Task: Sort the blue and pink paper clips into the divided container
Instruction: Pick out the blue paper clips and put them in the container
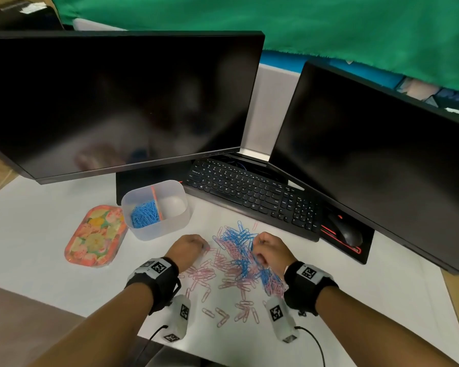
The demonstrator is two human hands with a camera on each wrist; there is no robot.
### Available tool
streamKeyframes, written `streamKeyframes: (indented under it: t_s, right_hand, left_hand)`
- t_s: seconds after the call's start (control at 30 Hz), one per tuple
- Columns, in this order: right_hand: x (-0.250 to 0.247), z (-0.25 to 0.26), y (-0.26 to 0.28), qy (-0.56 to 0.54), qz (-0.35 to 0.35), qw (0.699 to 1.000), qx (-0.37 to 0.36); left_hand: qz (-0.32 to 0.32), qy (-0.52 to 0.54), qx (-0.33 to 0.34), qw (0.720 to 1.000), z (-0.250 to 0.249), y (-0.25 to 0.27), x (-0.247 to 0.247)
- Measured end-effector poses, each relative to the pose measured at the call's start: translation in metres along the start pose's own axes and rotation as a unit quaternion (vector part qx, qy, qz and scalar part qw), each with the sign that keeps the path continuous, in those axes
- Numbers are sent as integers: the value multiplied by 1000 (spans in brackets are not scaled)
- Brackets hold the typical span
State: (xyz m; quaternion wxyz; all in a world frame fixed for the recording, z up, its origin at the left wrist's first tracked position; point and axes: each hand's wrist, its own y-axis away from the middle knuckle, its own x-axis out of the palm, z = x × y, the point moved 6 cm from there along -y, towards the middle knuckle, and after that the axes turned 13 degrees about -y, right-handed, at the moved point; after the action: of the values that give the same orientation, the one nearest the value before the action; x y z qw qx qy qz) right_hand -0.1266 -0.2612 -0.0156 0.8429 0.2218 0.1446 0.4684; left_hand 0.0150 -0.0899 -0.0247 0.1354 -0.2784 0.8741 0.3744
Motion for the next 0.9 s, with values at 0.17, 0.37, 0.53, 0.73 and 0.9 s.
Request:
streamKeyframes:
  t_s: [0.17, 0.37, 0.53, 0.73, 0.9]
  right_hand:
    - [8, -8, 14, 308, 58, 946, -86]
    - [20, -11, 17, 410, 8, 903, -130]
    - [30, -16, 13, 438, -9, 891, -114]
    - [27, -13, 11, 405, -11, 909, -101]
    - [18, -14, 14, 336, -11, 938, -85]
  left_hand:
    - [40, 181, -47, 982, -2, 7, 8]
    - [79, 296, -97, 947, -2, 6, 29]
    - [75, 200, -60, 975, -9, 2, 35]
    - [35, 2, 18, 999, -17, 1, 41]
    - [-17, -135, 79, 987, -22, 0, 44]
